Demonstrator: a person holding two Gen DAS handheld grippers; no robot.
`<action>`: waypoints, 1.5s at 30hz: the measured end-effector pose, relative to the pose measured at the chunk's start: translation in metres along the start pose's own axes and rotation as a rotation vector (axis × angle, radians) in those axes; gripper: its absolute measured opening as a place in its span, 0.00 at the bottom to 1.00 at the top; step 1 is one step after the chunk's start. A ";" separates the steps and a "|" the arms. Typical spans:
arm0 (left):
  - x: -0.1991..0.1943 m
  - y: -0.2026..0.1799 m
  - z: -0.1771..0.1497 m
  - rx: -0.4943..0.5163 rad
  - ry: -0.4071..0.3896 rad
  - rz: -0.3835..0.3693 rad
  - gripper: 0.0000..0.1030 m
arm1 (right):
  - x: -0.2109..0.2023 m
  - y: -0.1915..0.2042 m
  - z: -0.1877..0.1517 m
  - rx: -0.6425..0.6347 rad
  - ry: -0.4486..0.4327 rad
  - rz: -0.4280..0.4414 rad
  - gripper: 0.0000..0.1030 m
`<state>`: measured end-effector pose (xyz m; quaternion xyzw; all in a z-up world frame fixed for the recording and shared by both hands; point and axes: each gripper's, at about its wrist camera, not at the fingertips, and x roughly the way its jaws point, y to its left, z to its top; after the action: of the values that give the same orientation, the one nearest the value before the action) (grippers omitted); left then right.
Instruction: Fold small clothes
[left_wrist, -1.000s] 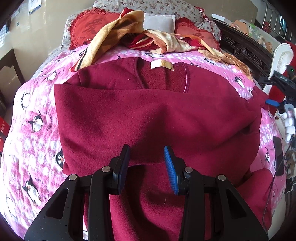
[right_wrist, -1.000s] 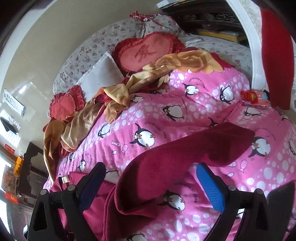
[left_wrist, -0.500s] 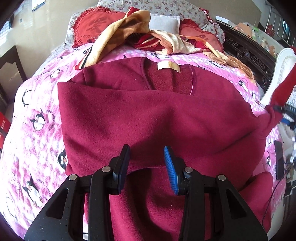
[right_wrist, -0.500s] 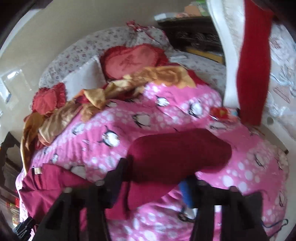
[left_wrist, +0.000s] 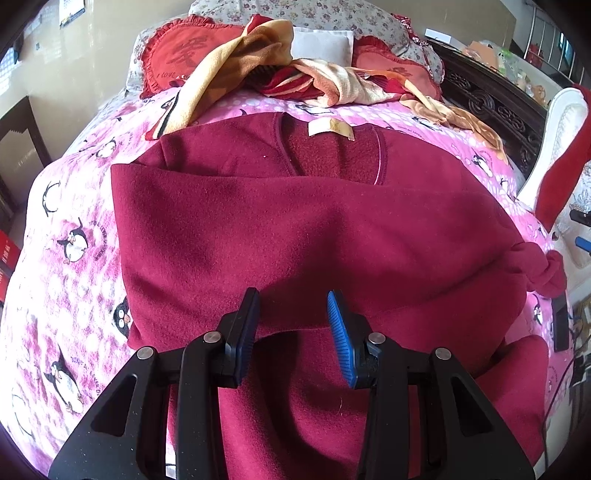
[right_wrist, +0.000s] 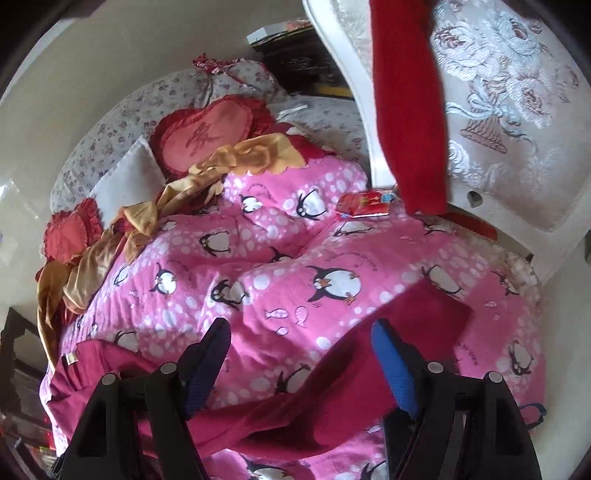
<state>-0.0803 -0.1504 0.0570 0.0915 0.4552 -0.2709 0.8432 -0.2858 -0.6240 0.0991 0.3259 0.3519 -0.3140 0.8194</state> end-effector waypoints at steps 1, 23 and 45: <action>-0.001 0.000 0.000 0.005 -0.001 0.000 0.36 | 0.003 0.003 0.000 0.003 0.009 0.014 0.74; -0.014 0.023 0.004 -0.049 -0.034 0.027 0.36 | 0.051 -0.031 -0.025 0.094 0.093 0.058 0.10; -0.049 0.103 0.011 -0.191 -0.117 0.089 0.36 | 0.005 0.240 -0.039 -0.438 -0.042 0.436 0.64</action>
<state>-0.0382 -0.0501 0.0937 0.0149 0.4244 -0.1932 0.8845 -0.1187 -0.4546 0.1494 0.2028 0.3162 -0.0541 0.9252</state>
